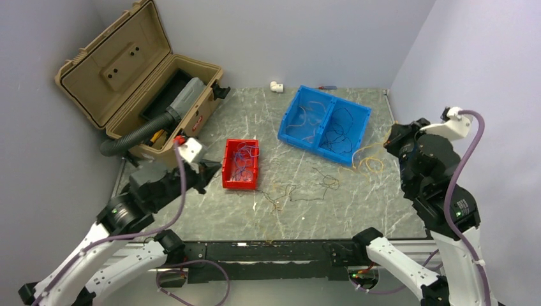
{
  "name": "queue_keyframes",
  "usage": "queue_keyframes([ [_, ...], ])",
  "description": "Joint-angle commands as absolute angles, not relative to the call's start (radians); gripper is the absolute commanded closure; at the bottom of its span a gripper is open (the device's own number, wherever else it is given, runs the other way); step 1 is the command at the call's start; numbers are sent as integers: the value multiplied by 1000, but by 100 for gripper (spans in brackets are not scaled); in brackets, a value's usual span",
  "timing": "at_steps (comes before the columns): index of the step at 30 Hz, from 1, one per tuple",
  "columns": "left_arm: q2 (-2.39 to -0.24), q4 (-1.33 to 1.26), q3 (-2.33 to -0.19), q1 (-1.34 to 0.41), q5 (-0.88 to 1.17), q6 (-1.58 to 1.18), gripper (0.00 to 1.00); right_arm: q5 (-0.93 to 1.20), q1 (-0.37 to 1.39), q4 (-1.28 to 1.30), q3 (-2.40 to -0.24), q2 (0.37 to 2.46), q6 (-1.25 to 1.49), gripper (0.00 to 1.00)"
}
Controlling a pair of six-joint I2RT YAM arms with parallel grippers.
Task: Untangle the cables
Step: Untie the cable.
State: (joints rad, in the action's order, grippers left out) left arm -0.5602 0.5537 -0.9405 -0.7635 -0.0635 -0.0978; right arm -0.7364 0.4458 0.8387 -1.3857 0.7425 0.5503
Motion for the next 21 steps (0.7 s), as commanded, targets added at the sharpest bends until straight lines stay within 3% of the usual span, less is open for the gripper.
queue_keyframes([
  [1, -615, 368, -856, -763, 163, -127, 100, -508, 446, 719, -1541, 810, 433, 100],
  [3, -638, 292, -816, -763, 205, -145, 88, -441, 446, 707, -1617, 849, 418, 100],
  [7, -686, 136, -751, -772, 241, -173, 35, -309, 446, 683, -1736, 921, 419, 100],
  [9, -707, 54, -722, -783, 235, -179, 17, -262, 446, 672, -1774, 948, 433, 100],
  [12, -756, -74, -703, -817, 225, -155, 9, -222, 446, 652, -1812, 979, 457, 100],
  [21, -1101, -417, -739, -969, 185, -91, 9, -176, 446, 609, -1857, 1017, 529, 100],
])
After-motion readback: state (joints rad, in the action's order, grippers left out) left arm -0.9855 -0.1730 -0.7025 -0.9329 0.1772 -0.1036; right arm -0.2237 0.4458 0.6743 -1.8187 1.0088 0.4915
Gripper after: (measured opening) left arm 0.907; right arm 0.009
